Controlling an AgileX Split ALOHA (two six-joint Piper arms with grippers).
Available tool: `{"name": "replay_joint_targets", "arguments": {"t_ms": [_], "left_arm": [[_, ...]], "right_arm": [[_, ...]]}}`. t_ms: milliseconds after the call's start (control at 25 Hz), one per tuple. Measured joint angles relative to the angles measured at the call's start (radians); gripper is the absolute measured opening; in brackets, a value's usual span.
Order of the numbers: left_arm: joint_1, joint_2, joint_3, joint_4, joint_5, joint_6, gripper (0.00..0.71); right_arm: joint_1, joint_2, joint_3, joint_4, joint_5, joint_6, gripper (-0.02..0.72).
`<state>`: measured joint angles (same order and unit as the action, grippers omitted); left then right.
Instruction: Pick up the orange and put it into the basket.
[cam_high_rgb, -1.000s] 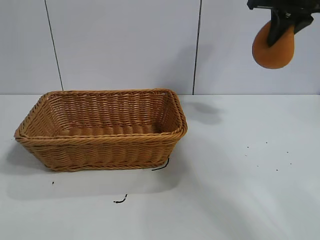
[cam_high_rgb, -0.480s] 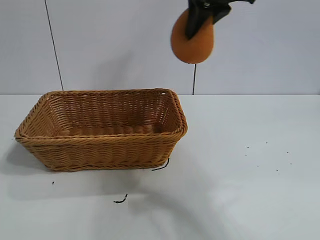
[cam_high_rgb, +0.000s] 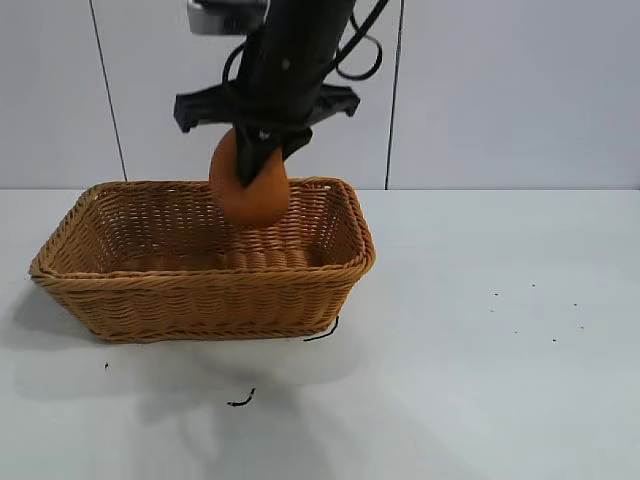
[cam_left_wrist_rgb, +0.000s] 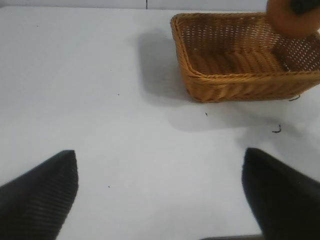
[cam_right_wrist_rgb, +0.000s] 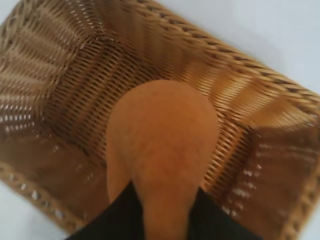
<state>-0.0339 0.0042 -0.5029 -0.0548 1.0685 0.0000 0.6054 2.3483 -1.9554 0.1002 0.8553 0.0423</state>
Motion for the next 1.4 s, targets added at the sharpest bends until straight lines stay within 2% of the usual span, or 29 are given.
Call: {"name": "replay_joint_targets", "arguments": {"t_ms": [80, 120, 160, 280, 320, 400, 600, 720, 840, 1080, 1120, 1280, 1320, 1400], "left_arm": [[0.000, 0.000, 0.000, 0.000, 0.000, 0.000, 0.639], [0.000, 0.000, 0.000, 0.000, 0.000, 0.000, 0.639], [0.000, 0.000, 0.000, 0.000, 0.000, 0.000, 0.639], [0.000, 0.000, 0.000, 0.000, 0.000, 0.000, 0.639], [0.000, 0.000, 0.000, 0.000, 0.000, 0.000, 0.639], [0.000, 0.000, 0.000, 0.000, 0.000, 0.000, 0.639], [0.000, 0.000, 0.000, 0.000, 0.000, 0.000, 0.639], [0.000, 0.000, 0.000, 0.000, 0.000, 0.000, 0.639], [0.000, 0.000, 0.000, 0.000, 0.000, 0.000, 0.639], [0.000, 0.000, 0.000, -0.001, 0.001, 0.000, 0.639], [0.000, 0.000, 0.000, -0.001, 0.001, 0.000, 0.639], [0.000, 0.000, 0.000, 0.000, 0.001, 0.000, 0.639], [0.000, 0.000, 0.000, 0.000, 0.001, 0.000, 0.639], [0.000, 0.000, 0.000, 0.000, 0.001, 0.000, 0.639]], "right_arm": [[0.000, 0.000, -0.003, 0.000, 0.008, 0.000, 0.095], [0.000, 0.000, -0.010, 0.001, 0.018, 0.000, 0.138], [0.000, 0.000, -0.019, 0.001, 0.030, 0.000, 0.199], [0.000, 0.000, -0.078, 0.002, 0.093, 0.000, 0.506], [0.000, 0.000, -0.112, 0.000, 0.117, 0.000, 0.581], [0.000, 0.000, -0.192, -0.013, 0.174, 0.000, 0.645], [-0.002, -0.004, -0.387, -0.100, 0.293, 0.029, 0.677], [-0.027, -0.012, -0.451, -0.132, 0.309, 0.052, 0.676], [-0.079, -0.012, -0.460, -0.139, 0.322, 0.053, 0.676], [-0.262, -0.009, -0.460, -0.145, 0.351, 0.053, 0.676], [-0.262, -0.009, -0.460, -0.145, 0.351, 0.053, 0.676], [-0.391, -0.009, -0.460, -0.150, 0.356, 0.053, 0.676], [-0.454, -0.009, -0.460, -0.150, 0.356, 0.053, 0.676], [-0.500, -0.009, -0.460, -0.150, 0.357, 0.053, 0.676]]}}
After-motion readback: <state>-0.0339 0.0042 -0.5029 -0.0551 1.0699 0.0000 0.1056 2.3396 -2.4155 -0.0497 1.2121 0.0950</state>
